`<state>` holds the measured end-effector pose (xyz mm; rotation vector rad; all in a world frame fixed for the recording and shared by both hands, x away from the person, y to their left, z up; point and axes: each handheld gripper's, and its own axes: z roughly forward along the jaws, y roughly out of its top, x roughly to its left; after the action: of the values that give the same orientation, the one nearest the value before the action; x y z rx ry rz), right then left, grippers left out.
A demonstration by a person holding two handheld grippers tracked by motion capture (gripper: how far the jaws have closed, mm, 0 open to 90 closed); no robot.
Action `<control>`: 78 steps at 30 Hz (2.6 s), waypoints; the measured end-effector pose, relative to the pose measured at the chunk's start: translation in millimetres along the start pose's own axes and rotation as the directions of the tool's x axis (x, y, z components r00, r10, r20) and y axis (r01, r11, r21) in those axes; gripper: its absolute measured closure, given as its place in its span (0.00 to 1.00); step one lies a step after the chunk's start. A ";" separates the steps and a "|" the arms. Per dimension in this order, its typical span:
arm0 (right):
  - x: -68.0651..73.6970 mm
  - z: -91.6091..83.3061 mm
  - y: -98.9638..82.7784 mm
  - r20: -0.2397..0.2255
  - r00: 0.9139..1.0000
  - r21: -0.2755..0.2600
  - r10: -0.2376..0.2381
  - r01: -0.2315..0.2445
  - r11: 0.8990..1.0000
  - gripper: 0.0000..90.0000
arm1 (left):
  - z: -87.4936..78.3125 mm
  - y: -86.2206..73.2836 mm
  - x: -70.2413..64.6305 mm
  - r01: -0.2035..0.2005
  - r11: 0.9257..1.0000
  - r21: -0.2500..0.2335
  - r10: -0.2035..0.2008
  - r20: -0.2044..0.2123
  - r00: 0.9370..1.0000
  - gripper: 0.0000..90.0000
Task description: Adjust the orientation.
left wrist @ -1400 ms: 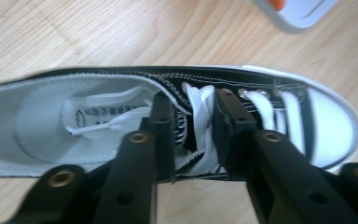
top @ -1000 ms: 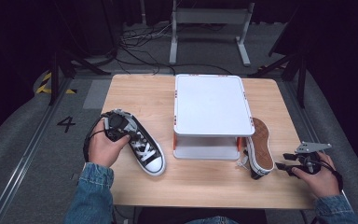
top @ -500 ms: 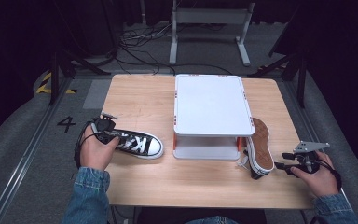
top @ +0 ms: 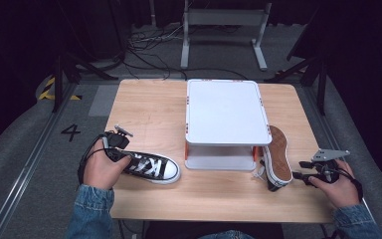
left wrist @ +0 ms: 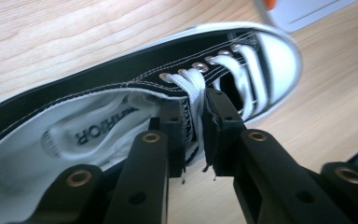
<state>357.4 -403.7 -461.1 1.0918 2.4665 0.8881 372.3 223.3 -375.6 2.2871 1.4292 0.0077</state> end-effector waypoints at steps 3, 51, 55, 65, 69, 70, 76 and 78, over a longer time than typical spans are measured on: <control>0.2 0.8 0.2 -0.001 1.000 0.002 -0.002 0.002 1.000 0.49 | 2.0 -2.5 7.9 -0.008 0.999 -0.031 0.008 0.020 1.000 0.82; 4.1 -3.6 -7.2 -0.009 1.000 -0.022 -0.002 0.001 1.000 0.47 | 6.8 29.9 -0.3 -0.236 0.957 -0.170 0.225 -0.086 0.971 0.97; 4.7 -3.3 -6.6 -0.010 1.000 -0.021 -0.007 0.007 1.000 0.47 | 13.7 36.7 3.2 -0.126 0.969 -0.212 0.103 -0.119 0.988 0.97; 3.9 -2.3 -7.5 -0.016 1.000 -0.019 -0.006 0.005 1.000 0.47 | 24.0 34.4 14.3 -0.163 0.957 -0.242 0.141 -0.109 0.984 0.71; 3.9 -2.6 -6.2 -0.013 1.000 -0.022 -0.012 0.012 1.000 0.47 | 0.3 22.1 14.0 -0.245 0.938 -0.244 0.211 -0.159 0.964 0.54; 3.9 -2.9 -5.6 -0.013 1.000 -0.023 -0.009 0.009 1.000 0.47 | -5.4 17.4 15.4 -0.258 0.937 -0.235 0.225 -0.159 0.961 0.53; 3.6 0.5 -1.7 -0.016 1.000 -0.024 -0.019 0.018 1.000 0.47 | -11.5 -1.8 36.2 -0.292 0.950 -0.110 0.263 -0.220 0.939 0.51; 4.0 1.4 -0.6 -0.017 1.000 -0.021 -0.023 0.023 1.000 0.47 | -0.3 0.1 39.2 -0.313 0.948 -0.056 0.296 -0.208 0.933 0.53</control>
<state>355.1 -400.4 -462.7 1.0514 2.4734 0.9176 390.6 256.9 -384.0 2.4642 1.1201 0.3949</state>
